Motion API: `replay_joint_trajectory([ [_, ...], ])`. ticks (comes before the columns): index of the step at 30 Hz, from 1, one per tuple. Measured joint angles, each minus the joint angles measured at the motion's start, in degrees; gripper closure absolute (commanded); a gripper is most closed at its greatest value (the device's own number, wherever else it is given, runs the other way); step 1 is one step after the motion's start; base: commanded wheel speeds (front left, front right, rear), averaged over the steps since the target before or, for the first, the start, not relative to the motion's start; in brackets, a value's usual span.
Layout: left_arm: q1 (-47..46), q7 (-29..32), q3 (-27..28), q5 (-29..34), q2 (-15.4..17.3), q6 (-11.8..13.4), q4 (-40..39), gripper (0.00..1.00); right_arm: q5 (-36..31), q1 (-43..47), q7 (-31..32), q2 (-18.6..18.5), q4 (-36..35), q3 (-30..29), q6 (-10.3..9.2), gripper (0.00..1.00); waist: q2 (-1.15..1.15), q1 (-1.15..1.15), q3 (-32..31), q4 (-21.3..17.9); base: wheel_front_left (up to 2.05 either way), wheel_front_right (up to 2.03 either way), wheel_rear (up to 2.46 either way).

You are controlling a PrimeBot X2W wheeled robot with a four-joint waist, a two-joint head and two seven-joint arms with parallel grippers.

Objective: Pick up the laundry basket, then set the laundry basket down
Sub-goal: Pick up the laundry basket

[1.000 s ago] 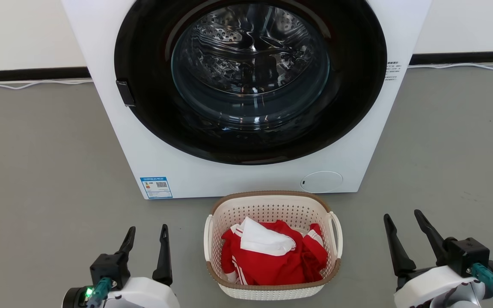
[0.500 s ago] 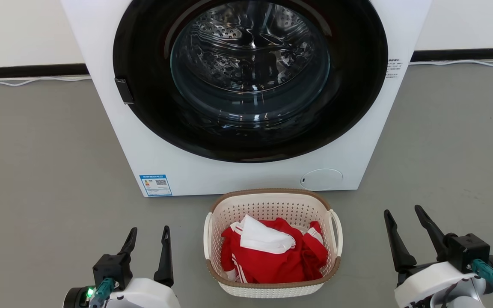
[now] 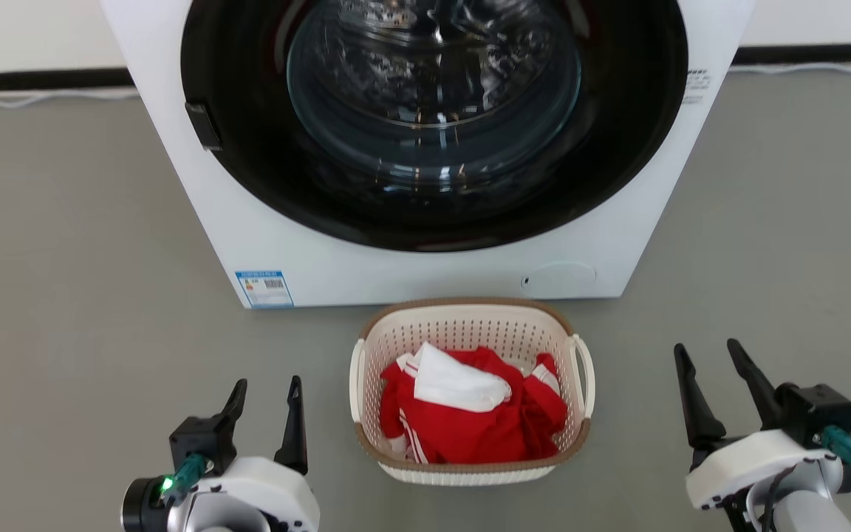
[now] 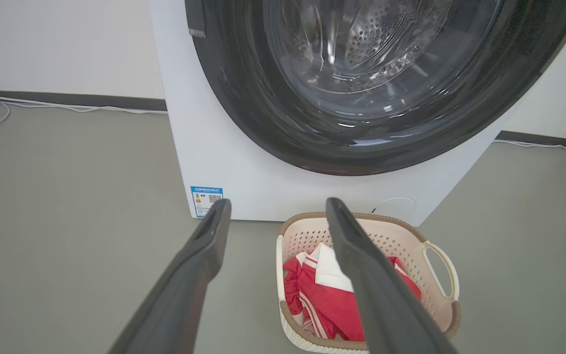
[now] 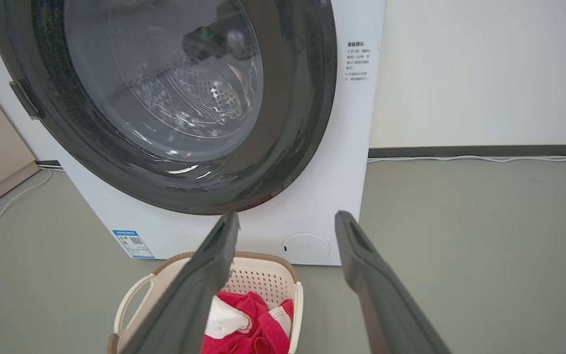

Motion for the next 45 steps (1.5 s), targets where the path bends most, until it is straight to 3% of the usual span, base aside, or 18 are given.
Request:
replay_joint_trajectory([
  [12, -12.5, 0.0, -5.2, -3.2, -0.1, 0.5, 11.1, 0.00, 0.2, -12.0, 0.0, -0.5, 14.0, 0.2, 0.00, 0.00, 0.00, 0.00, 9.8, 0.1, 0.00, 0.00, 0.00],
  [26, -30.6, -0.1, -16.1, -12.0, -0.4, 1.9, 28.8, 0.00, 5.1, -29.7, 0.0, -2.9, 30.6, 8.6, 0.02, 0.00, 0.00, 0.00, 24.5, 0.1, 0.00, 0.00, 0.00],
  [34, -40.8, -0.3, -22.1, -16.0, -0.5, 3.5, 33.8, 0.00, 8.7, -37.3, 0.0, -4.5, 33.5, 12.9, 0.02, 0.00, 0.00, 0.00, 32.4, 0.6, 0.00, 0.00, 0.00],
  [45, -47.2, -0.3, -28.6, -22.3, -0.5, 5.5, 35.3, 0.00, 12.7, -41.4, 0.0, -5.8, 35.1, 18.2, 0.02, 0.00, 0.00, 0.00, 39.1, 1.8, 0.00, 0.00, 0.00],
])
